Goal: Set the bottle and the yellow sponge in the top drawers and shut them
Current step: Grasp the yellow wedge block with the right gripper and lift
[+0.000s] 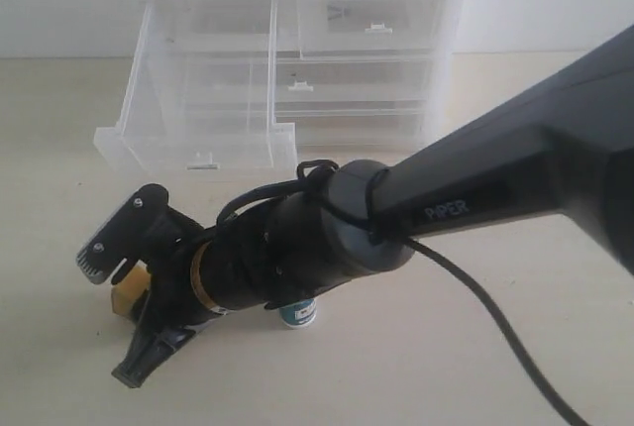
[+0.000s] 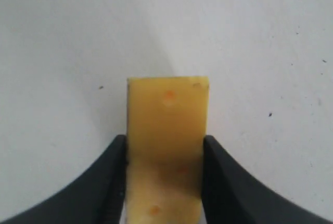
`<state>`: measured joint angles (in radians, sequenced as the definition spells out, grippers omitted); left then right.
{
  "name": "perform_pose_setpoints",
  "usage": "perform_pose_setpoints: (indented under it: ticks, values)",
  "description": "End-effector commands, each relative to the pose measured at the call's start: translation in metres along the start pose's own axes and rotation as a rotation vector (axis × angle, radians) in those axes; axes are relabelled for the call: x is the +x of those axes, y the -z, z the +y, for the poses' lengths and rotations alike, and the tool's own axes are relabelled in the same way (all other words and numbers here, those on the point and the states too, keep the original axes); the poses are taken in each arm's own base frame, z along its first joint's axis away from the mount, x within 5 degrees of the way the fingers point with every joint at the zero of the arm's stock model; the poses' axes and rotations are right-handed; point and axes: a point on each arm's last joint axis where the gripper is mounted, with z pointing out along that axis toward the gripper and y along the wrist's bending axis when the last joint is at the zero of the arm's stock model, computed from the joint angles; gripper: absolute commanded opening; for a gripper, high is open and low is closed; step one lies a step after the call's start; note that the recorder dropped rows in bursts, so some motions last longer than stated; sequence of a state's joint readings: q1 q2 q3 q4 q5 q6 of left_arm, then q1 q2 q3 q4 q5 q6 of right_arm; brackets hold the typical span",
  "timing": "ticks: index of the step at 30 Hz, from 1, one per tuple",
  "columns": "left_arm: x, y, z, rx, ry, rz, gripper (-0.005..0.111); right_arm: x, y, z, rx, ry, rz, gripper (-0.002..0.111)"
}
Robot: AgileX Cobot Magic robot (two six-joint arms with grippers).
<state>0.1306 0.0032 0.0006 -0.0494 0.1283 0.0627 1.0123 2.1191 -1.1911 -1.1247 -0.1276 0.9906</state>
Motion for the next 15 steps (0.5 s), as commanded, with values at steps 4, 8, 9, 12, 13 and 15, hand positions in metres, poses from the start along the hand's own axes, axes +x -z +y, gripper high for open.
perform_pose_setpoints:
  ticks: [4, 8, 9, 12, 13, 15]
  values:
    - [0.0, 0.0, 0.0, -0.003, 0.005, -0.004, 0.004, -0.058, 0.111, 0.047, 0.022, 0.109, -0.209, 0.002]
    - [0.0, 0.0, 0.0, -0.003, 0.005, -0.004, 0.004, -0.086, 0.171, 0.018, 0.251, 0.112, -0.286, 0.002]
    - [0.0, 0.0, 0.0, -0.003, 0.005, -0.004, 0.004, -0.093, 0.179, 0.005, 0.283, 0.09, -0.315, 0.002]
    - [0.0, 0.0, 0.0, -0.003, 0.005, -0.004, 0.004, -0.106, 0.184, -0.032, 0.307, 0.029, -0.384, 0.002]
    - [0.0, 0.0, 0.0, -0.003, 0.005, -0.004, 0.004, -0.107, 0.179, -0.045, 0.311, 0.007, -0.388, 0.002]
    - [0.0, 0.0, 0.0, -0.003, 0.005, -0.004, 0.004, -0.104, 0.162, -0.066, 0.329, -0.025, -0.364, 0.002]
